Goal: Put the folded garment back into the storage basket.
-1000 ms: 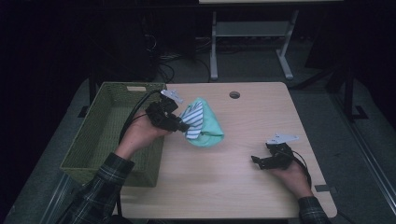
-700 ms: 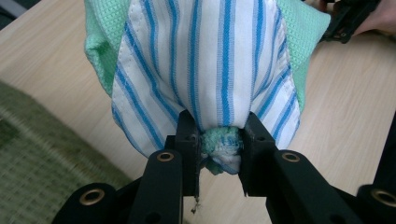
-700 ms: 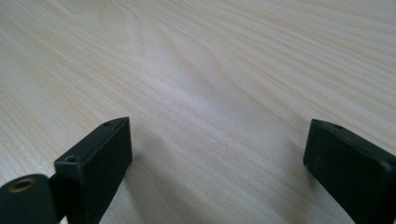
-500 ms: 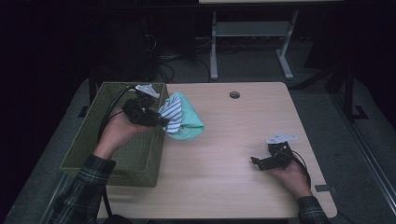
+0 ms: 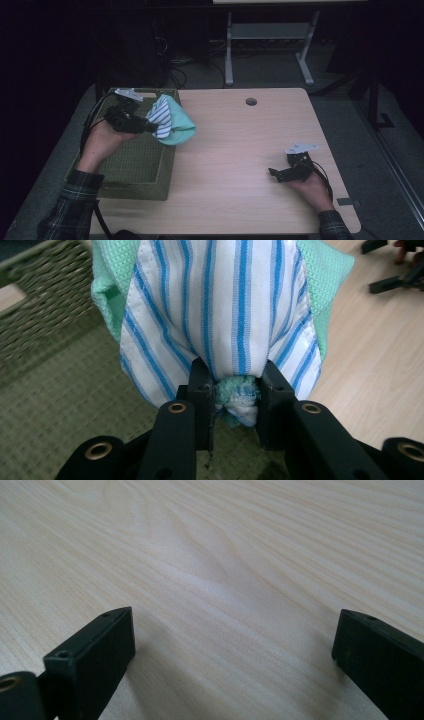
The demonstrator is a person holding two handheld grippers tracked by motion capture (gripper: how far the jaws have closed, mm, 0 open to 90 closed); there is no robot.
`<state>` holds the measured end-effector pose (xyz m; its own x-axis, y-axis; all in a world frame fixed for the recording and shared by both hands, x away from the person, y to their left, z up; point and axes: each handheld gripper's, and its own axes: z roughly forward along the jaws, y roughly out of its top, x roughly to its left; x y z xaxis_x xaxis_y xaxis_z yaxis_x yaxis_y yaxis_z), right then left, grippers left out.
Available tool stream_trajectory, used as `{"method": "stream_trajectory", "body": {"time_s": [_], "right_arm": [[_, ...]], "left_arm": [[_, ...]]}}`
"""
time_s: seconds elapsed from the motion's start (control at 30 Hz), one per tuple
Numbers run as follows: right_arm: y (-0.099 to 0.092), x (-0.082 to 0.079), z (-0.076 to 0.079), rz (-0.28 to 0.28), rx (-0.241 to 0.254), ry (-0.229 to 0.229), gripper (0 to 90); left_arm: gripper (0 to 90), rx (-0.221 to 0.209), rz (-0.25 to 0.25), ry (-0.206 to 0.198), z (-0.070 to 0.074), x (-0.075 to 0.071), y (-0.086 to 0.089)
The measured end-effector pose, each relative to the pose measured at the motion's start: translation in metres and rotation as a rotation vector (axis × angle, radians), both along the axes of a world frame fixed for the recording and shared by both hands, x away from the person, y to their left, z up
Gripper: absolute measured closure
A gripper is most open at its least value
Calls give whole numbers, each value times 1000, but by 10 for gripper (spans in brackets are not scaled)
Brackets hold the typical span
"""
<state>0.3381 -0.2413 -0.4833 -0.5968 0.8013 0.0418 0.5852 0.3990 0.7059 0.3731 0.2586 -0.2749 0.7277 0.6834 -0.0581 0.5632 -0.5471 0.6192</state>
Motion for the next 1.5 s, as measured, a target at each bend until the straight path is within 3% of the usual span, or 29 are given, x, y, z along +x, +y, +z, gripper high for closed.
{"method": "stream_trajectory", "body": {"time_s": [0.57, 0.73, 0.93, 0.97, 1.27, 1.5], "right_arm": [[0, 0, 0, 0, 0, 0, 31], [0, 0, 0, 0, 0, 0, 31], [0, 0, 0, 0, -1, 1, 31], [0, 0, 0, 0, 0, 1, 31], [0, 0, 0, 1, -2, -2, 31], [0, 0, 0, 2, -2, -4, 31]], "left_arm": [[722, 3, 196, 23, -23, 4, 60], [722, 11, 248, 39, -34, 6, 74], [722, 37, 303, 81, -60, 13, 84], [722, 37, 303, 81, -60, 13, 84], [721, 89, 323, 173, -104, 27, 88], [717, 106, 335, 215, -124, 32, 91]]}}
